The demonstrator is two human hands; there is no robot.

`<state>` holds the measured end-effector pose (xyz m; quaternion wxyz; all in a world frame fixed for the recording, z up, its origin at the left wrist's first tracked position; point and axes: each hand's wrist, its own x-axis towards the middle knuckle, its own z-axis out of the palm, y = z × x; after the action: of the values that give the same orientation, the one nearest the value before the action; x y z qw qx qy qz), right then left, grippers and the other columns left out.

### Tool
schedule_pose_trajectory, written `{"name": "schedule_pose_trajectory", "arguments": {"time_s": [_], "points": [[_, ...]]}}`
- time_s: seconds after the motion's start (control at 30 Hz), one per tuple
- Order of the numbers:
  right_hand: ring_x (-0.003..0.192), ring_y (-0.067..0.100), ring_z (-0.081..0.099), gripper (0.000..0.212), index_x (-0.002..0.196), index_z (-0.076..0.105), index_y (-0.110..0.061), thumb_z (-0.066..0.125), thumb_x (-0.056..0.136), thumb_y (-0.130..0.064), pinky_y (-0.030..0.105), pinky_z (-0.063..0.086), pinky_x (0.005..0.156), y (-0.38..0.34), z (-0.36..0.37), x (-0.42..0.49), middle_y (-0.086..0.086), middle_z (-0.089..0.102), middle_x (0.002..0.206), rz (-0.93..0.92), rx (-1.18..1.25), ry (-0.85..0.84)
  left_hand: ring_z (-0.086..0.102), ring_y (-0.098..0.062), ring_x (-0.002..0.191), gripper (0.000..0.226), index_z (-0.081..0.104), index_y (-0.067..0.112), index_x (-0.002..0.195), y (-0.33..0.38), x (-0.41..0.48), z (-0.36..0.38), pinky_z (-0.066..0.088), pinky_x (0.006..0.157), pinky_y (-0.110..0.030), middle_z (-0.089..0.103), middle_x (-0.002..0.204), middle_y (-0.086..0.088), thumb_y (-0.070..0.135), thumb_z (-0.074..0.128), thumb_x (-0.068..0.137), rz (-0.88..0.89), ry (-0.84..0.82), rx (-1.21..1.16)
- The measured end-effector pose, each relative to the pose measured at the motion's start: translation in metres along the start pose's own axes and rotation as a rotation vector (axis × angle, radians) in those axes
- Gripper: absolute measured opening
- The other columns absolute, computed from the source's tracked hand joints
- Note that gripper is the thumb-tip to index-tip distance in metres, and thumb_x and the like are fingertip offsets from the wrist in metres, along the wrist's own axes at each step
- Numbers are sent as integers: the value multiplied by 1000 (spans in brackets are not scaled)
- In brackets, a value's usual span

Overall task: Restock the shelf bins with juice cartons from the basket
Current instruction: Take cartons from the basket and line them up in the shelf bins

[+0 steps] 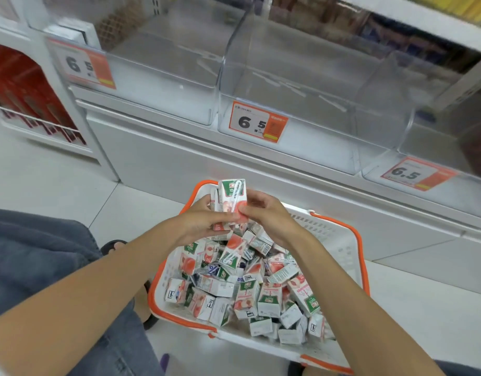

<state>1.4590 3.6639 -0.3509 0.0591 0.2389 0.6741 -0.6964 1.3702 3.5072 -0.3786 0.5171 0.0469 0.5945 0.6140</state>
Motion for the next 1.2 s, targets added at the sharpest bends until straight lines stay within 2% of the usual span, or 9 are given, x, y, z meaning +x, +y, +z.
{"name": "schedule_pose_trajectory", "arguments": {"time_s": [0.1, 0.3, 0.47, 0.6, 0.7, 0.8, 1.03, 1.13, 1.2], "points": [[109, 27, 64, 37, 129, 56, -2, 59, 93, -3, 35, 52, 96, -35, 9, 2, 20, 62, 126, -18, 22, -95, 67, -23, 105, 83, 44, 24, 132, 31, -15, -11, 57, 89, -40, 66, 118, -6, 2, 86, 65, 62, 43, 119], [113, 25, 64, 95, 151, 24, -26, 77, 77, -2, 40, 55, 91, -120, 54, 17, 11, 56, 134, -117, -71, -188, 64, -25, 109, 98, 35, 31, 137, 114, -58, -39, 57, 88, -41, 61, 121, -4, -10, 81, 61, 251, 67, 265], [100, 29, 69, 62, 131, 52, -4, 80, 75, -2, 44, 57, 89, -188, 102, 33, 18, 69, 114, -319, -210, -158, 61, -24, 115, 88, 42, 25, 137, 169, -86, -79, 54, 94, -44, 58, 130, -6, -16, 73, 66, 451, 210, 304], [90, 32, 69, 48, 118, 57, 2, 79, 75, 1, 50, 57, 85, -230, 139, 64, 25, 68, 108, -451, -164, -73, 56, 1, 116, 116, 19, 33, 152, 199, -87, -121, 50, 89, -18, 48, 138, 12, 5, 87, 62, 655, 367, 422], [101, 40, 66, 49, 115, 59, 0, 83, 73, -8, 58, 53, 89, -253, 156, 107, 24, 68, 109, -501, -121, 10, 24, -16, 144, 124, 12, 31, 153, 212, -75, -163, 29, 114, -34, 24, 158, -2, 35, 91, 58, 753, 724, 735], [103, 36, 66, 55, 116, 59, -2, 87, 70, -15, 56, 53, 89, -269, 170, 158, 18, 69, 108, -539, -168, 111, 1, -23, 150, 127, 5, 25, 155, 220, -58, -208, 13, 120, -47, 7, 162, -7, 68, 76, 59, 640, 1031, 1045], [98, 17, 65, 64, 117, 53, -15, 89, 66, -28, 36, 55, 88, -287, 197, 270, 3, 65, 115, -535, -376, 229, -15, -26, 149, 132, 0, 15, 155, 212, -20, -258, 11, 117, -61, -13, 162, -12, 94, 35, 55, 612, 1132, 1327], [102, 12, 62, 50, 110, 56, -25, 85, 70, -32, 27, 52, 86, -282, 209, 298, 0, 62, 124, -458, -420, 48, -12, -27, 149, 132, 2, 12, 155, 209, -12, -263, 16, 116, -60, -9, 162, -14, 92, 38, 57, 706, 1120, 1292], [115, 13, 58, 49, 126, 56, -30, 76, 81, -37, 36, 50, 98, -275, 216, 308, 0, 57, 135, -341, -394, -176, -11, -27, 149, 132, 2, 11, 155, 207, -9, -264, 16, 117, -58, -8, 162, -14, 89, 43, 56, 760, 1108, 1266]]}}
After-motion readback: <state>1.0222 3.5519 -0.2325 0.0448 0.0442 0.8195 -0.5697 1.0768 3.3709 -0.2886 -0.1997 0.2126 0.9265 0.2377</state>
